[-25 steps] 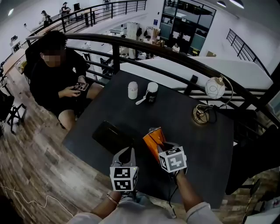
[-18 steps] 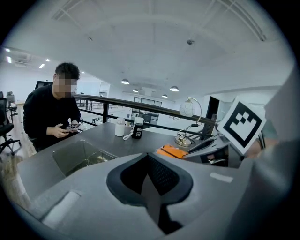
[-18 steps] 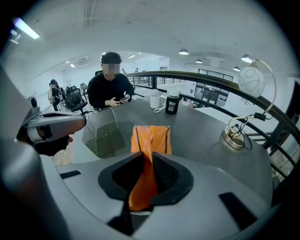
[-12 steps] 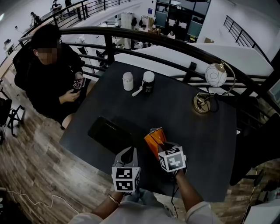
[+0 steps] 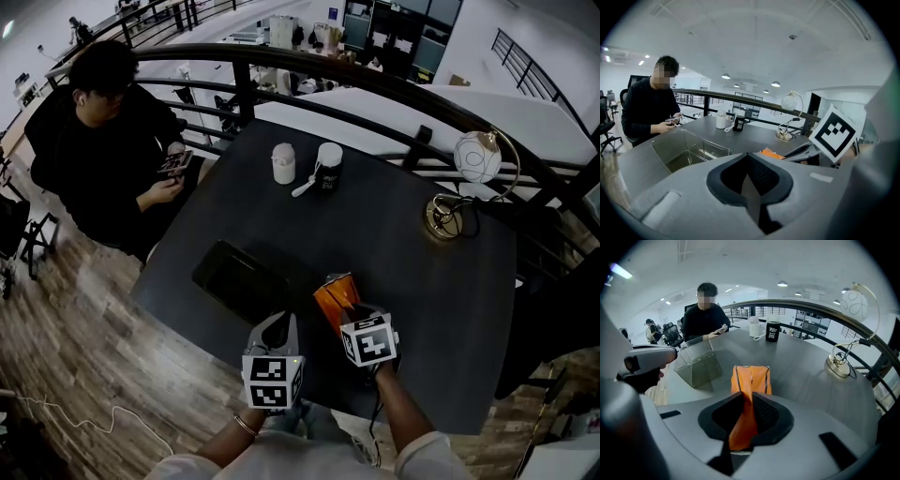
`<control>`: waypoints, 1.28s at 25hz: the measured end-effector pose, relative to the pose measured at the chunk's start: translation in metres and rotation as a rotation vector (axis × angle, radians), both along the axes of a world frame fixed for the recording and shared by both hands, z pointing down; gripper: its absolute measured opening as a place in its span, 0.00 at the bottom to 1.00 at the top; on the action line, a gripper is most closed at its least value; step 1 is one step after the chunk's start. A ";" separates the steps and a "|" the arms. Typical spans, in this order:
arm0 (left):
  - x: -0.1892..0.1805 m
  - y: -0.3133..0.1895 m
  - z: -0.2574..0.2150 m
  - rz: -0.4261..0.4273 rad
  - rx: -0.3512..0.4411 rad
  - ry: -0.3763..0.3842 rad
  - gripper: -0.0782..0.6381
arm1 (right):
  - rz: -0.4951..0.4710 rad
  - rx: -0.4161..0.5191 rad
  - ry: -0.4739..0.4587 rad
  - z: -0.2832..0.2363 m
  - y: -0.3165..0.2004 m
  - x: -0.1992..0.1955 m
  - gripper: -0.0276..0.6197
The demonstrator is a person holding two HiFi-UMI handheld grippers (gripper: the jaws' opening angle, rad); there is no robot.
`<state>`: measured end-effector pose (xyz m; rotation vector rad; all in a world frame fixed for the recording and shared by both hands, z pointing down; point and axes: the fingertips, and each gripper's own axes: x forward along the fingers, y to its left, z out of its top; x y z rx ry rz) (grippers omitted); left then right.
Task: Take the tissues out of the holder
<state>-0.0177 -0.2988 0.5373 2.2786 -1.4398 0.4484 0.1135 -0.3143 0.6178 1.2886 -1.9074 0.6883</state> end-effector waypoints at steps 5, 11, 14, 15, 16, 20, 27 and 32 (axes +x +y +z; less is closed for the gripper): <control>-0.001 0.000 0.004 -0.009 -0.011 0.002 0.09 | 0.012 -0.015 -0.024 0.006 0.002 -0.005 0.16; -0.001 -0.002 0.005 -0.014 -0.014 0.009 0.09 | 0.034 -0.020 -0.070 0.006 0.003 -0.010 0.16; 0.000 -0.003 0.005 -0.018 -0.017 0.008 0.09 | 0.028 -0.029 -0.084 0.009 0.005 -0.013 0.17; 0.000 -0.003 0.004 -0.020 -0.017 0.009 0.09 | 0.026 -0.032 -0.089 0.010 0.005 -0.014 0.17; 0.000 -0.003 0.004 -0.023 -0.017 0.010 0.09 | 0.026 -0.033 -0.094 0.010 0.005 -0.015 0.18; -0.001 -0.006 0.004 -0.033 -0.013 0.012 0.09 | 0.027 -0.028 -0.110 0.011 0.004 -0.016 0.18; -0.003 -0.009 0.001 -0.043 -0.010 0.009 0.09 | 0.025 -0.009 -0.138 0.007 0.002 -0.019 0.21; 0.001 -0.009 -0.001 -0.042 0.000 0.003 0.09 | 0.031 0.017 -0.185 -0.004 0.000 -0.017 0.23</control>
